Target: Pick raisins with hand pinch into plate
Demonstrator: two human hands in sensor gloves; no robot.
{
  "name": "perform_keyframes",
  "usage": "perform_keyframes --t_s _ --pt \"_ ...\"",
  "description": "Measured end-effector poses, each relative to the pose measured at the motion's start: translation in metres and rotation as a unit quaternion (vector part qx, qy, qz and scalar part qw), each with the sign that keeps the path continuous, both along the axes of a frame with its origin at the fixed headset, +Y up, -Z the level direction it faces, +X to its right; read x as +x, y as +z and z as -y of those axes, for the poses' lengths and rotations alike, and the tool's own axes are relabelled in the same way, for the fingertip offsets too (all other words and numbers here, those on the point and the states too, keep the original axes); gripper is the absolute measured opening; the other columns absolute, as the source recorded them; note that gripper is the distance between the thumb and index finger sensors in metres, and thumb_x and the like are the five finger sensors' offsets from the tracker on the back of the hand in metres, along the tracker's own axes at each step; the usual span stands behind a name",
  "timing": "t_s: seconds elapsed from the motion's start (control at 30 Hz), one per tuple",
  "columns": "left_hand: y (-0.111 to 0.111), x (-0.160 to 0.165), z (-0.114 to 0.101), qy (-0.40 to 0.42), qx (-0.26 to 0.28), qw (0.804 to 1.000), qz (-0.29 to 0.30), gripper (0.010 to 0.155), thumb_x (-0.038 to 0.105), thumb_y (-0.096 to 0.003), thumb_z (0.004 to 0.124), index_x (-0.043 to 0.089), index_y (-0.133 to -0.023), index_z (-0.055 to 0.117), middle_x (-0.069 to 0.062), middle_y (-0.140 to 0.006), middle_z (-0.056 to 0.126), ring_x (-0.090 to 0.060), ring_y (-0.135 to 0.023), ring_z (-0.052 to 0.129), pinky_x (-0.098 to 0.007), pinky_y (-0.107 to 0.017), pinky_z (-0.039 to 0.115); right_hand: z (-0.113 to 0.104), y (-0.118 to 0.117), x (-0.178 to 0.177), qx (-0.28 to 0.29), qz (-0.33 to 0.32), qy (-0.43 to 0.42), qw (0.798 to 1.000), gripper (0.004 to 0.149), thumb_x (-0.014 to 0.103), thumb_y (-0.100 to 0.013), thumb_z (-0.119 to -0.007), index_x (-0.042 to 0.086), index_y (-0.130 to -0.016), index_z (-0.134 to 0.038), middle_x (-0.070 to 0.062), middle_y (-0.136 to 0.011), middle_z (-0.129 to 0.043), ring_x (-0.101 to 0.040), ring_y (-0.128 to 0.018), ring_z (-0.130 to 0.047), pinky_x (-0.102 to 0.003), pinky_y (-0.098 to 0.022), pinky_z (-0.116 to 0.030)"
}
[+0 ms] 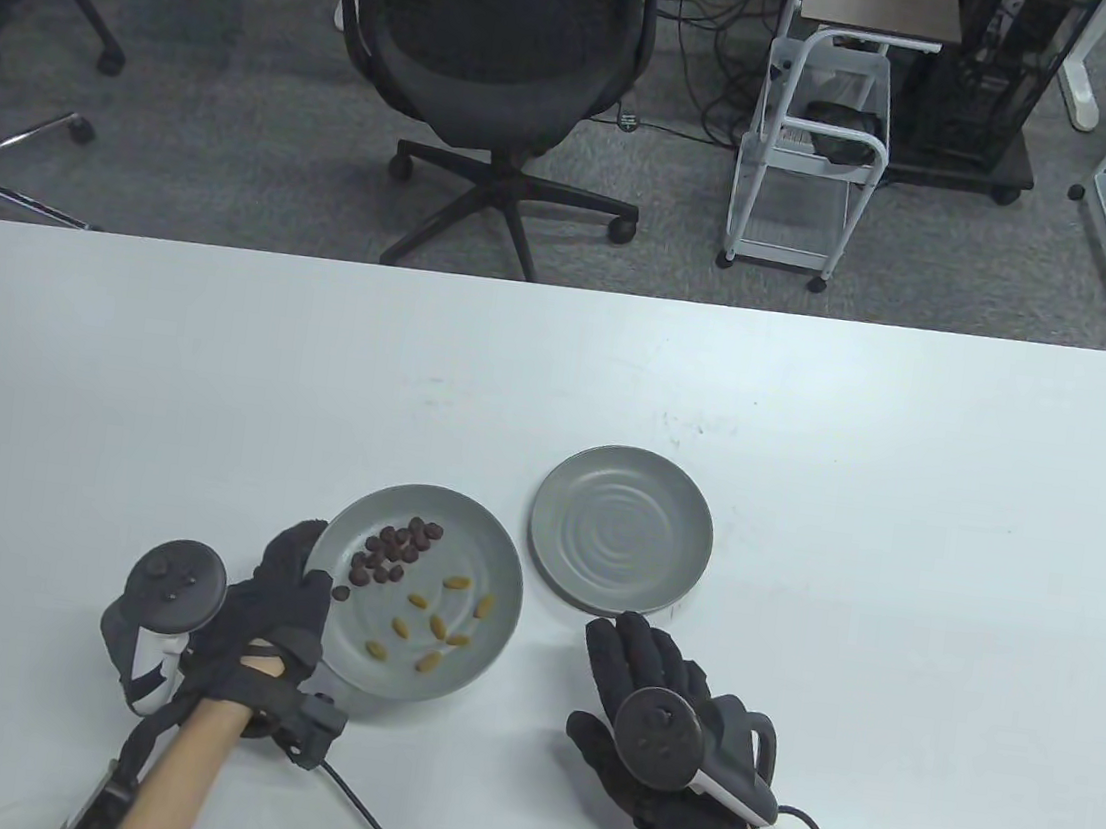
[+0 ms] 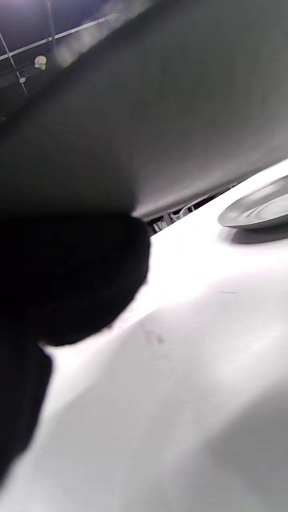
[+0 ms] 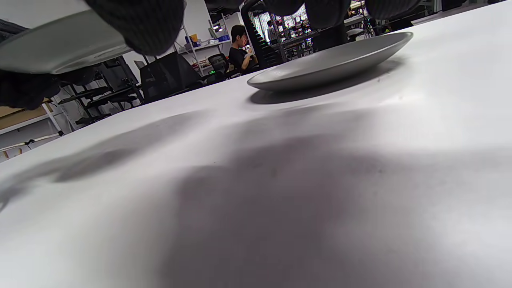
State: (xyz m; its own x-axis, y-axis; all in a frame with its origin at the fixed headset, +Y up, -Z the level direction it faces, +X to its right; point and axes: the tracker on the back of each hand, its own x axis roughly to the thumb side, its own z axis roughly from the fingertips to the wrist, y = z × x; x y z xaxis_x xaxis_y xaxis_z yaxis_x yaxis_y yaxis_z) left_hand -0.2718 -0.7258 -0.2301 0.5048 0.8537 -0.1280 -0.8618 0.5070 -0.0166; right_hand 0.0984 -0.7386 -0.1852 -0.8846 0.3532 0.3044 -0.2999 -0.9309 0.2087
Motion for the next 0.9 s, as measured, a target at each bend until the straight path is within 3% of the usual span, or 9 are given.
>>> perform_keyframes --t_s 0.17,0.3,0.4,0.53,0.7,0.9 --pt "0.005 0.012 0.005 -0.002 0.009 1.0 0.024 0.061 0.033 -0.0476 0.071 0.016 -0.105 0.058 -0.009 -0.076 0.092 -0.014 -0.017 0.108 -0.028 -0.004 0.093 -0.002 0.0 0.001 0.015 0.014 0.005 1.0 0.084 0.051 -0.055 -0.068 0.016 -0.117 -0.024 -0.021 -0.121 -0.029 -0.052 -0.107 -0.045 -0.071 -0.071 -0.048" --pt "0.004 0.012 0.009 -0.001 0.008 0.999 0.036 0.061 0.033 -0.0476 0.071 0.016 -0.104 0.058 -0.01 -0.076 0.092 -0.015 -0.016 0.108 -0.029 -0.004 0.093 -0.016 0.003 0.0 0.064 0.052 0.015 0.996 0.082 0.049 -0.055 -0.069 0.014 -0.117 -0.029 -0.024 -0.115 -0.05 -0.05 -0.097 -0.068 -0.069 -0.066 -0.059" --pt "0.004 0.013 0.014 0.003 0.005 0.999 0.044 0.06 0.032 -0.0474 0.072 0.016 -0.104 0.06 -0.011 -0.075 0.092 -0.017 -0.017 0.107 -0.031 -0.005 0.092 -0.038 0.005 -0.011 0.131 0.053 0.004 0.99 0.071 0.046 -0.054 -0.072 0.014 -0.115 -0.051 -0.02 -0.106 -0.067 -0.045 -0.083 -0.08 -0.065 -0.063 -0.067" --pt "0.005 0.014 0.016 0.001 -0.001 0.999 0.054 0.059 0.033 -0.0474 0.072 0.015 -0.103 0.061 -0.011 -0.075 0.092 -0.017 -0.016 0.107 -0.031 -0.005 0.092 -0.063 0.0 -0.043 0.189 0.001 0.051 0.981 0.055 0.043 -0.052 -0.077 0.018 -0.101 -0.074 -0.012 -0.089 -0.08 -0.033 -0.063 -0.088 -0.058 -0.059 -0.075" --pt "0.006 0.016 0.017 0.007 0.003 0.998 0.055 0.059 0.033 -0.0473 0.072 0.015 -0.103 0.061 -0.011 -0.075 0.093 -0.017 -0.016 0.107 -0.031 -0.005 0.092 -0.073 -0.022 -0.084 0.147 -0.048 0.108 0.982 0.047 0.041 -0.051 -0.081 0.018 -0.092 -0.083 -0.009 -0.078 -0.087 -0.028 -0.053 -0.091 -0.055 -0.054 -0.08" --pt "0.005 0.013 0.018 0.019 0.0 0.998 0.054 0.06 0.032 -0.0475 0.071 0.016 -0.104 0.06 -0.011 -0.075 0.092 -0.017 -0.017 0.107 -0.031 -0.005 0.092 -0.08 -0.045 -0.111 0.091 -0.079 0.149 0.981 0.049 0.039 -0.05 -0.085 0.018 -0.094 -0.082 -0.01 -0.08 -0.086 -0.029 -0.055 -0.091 -0.055 -0.055 -0.079"
